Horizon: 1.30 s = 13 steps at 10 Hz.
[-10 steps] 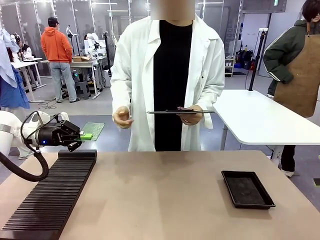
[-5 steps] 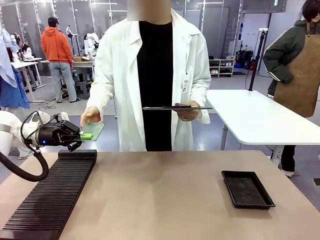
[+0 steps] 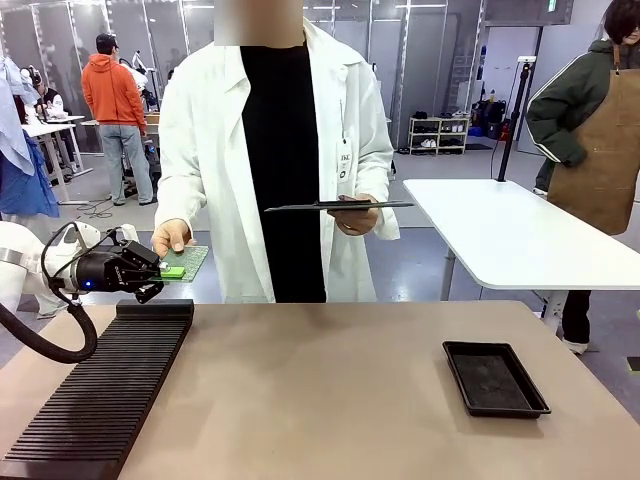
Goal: Inspect the PCB.
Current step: Release the Blank PCB you were holding.
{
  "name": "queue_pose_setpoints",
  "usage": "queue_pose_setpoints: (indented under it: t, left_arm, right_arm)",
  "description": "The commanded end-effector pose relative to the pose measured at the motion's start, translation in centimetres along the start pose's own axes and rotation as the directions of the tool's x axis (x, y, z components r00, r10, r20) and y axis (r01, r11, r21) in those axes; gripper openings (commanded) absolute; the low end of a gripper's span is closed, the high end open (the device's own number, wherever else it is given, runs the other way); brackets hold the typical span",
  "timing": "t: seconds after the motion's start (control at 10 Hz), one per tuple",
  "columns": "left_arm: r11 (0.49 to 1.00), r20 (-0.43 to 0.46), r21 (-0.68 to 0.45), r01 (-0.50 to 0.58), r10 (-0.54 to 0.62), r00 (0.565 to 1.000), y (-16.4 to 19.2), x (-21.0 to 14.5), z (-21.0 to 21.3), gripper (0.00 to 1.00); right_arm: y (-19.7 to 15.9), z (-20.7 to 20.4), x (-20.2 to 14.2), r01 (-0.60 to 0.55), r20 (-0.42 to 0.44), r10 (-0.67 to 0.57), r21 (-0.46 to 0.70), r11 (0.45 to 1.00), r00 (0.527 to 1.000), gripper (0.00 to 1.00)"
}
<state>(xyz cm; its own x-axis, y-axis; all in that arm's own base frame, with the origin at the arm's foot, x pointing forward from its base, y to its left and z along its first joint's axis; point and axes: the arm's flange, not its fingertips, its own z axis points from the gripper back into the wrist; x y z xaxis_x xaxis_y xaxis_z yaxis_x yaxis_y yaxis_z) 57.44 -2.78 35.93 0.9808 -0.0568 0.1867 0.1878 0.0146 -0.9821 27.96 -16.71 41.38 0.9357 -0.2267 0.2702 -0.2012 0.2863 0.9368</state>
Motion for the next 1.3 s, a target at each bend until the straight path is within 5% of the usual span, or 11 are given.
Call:
queue_pose_setpoints:
  t: [0.0, 0.7, 0.8, 1.0, 1.1, 1.2]
  left_arm:
    - [1.0, -0.012, -0.006, -0.001, 0.001, 1.0, -0.1, -0.1, 0.0, 0.0]
    - [1.0, 0.0, -0.001, -0.001, 0.001, 1.0, 0.0, 0.0, 0.0, 0.03]
    - [1.0, 0.033, 0.013, -0.014, 0.014, 0.999, -0.8, -0.1, 0.4, 0.39]
    - [1.0, 0.048, 0.023, -0.02, 0.019, 0.999, -1.2, -0.1, 0.6, 0.38]
    - [0.999, 0.041, 0.03, -0.018, 0.017, 0.999, -1.3, -0.3, 0.4, 0.74]
    - [0.999, 0.032, 0.033, -0.009, 0.008, 0.999, -1.6, -0.4, 0.1, 0.54]
  right_arm:
    - [0.1, 0.1, 0.0, -0.012, 0.008, 0.011, 0.013, 1.0, 1.0, 1.0]
    - [0.1, 0.1, 0.0, -0.012, 0.008, 0.011, 0.013, 1.0, 1.0, 1.0]
    - [0.1, 0.1, 0.0, -0.012, 0.008, 0.011, 0.013, 1.0, 1.0, 1.0]
    - [0.1, 0.1, 0.0, -0.012, 0.008, 0.011, 0.013, 1.0, 1.0, 1.0]
    - [0.1, 0.1, 0.0, -0.012, 0.008, 0.011, 0.013, 1.0, 1.0, 1.0]
    - [0.1, 0.1, 0.0, -0.012, 0.008, 0.011, 0.013, 1.0, 1.0, 1.0]
